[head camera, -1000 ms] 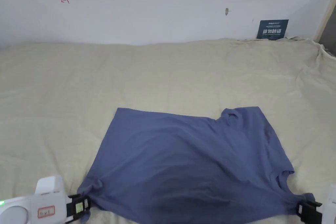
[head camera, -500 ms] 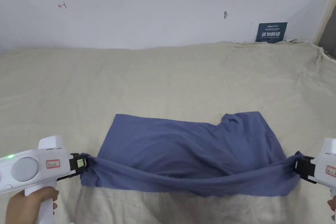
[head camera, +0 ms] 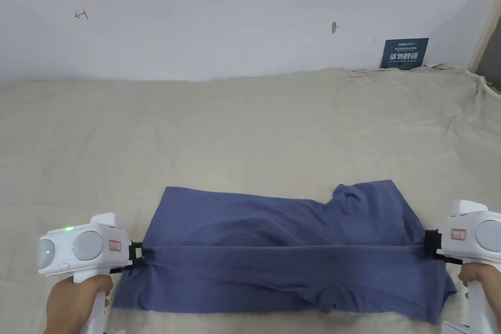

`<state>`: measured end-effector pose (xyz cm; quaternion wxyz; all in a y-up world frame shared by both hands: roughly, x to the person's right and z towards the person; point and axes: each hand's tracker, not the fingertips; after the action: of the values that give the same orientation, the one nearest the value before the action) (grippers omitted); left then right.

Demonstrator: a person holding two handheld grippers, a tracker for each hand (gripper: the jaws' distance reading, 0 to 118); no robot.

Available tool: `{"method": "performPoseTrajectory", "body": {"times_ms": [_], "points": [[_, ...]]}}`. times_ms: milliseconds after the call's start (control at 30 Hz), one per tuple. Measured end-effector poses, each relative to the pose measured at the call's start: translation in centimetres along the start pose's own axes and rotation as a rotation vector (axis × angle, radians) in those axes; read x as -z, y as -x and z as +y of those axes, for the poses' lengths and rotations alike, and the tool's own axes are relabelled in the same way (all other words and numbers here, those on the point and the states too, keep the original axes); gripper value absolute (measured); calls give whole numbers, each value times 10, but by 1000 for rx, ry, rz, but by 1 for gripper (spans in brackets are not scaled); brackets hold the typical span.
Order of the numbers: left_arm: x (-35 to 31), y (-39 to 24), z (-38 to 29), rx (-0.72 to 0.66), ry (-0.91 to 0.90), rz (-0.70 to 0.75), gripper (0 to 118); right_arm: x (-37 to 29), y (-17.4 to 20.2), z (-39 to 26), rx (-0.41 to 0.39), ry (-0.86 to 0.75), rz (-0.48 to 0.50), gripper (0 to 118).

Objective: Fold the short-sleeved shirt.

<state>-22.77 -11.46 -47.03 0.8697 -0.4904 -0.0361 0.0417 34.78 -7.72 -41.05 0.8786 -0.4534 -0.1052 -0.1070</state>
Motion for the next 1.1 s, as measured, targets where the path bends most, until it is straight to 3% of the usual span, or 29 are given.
{"method": "performPoseTrajectory", "body": {"times_ms": [233,467,500,533,633,667,733,800,1100], "points": [[25,-5,-7,45,84,52,7,43,8,-11,-10,96,-68,2],[17,-7,-8,82,93,49,11,41,11,-22,-5,94,-79,4],[14,-8,-8,89,87,51,19,36,9,-21,-1,85,-72,7],[11,-9,-9,93,79,48,37,31,10,-21,5,76,-63,22],[1,-10,-9,83,67,40,57,12,9,-19,0,26,-54,40],[-4,-11,-9,79,56,38,78,3,9,-19,-1,2,-41,57],[-16,-15,-10,84,7,24,108,-17,10,-20,0,-46,-14,84],[-32,-18,-9,89,-36,19,110,-40,7,-21,-1,-115,4,91],[-120,-32,-23,66,-300,-64,110,-138,5,-36,-64,-422,73,100]]}}
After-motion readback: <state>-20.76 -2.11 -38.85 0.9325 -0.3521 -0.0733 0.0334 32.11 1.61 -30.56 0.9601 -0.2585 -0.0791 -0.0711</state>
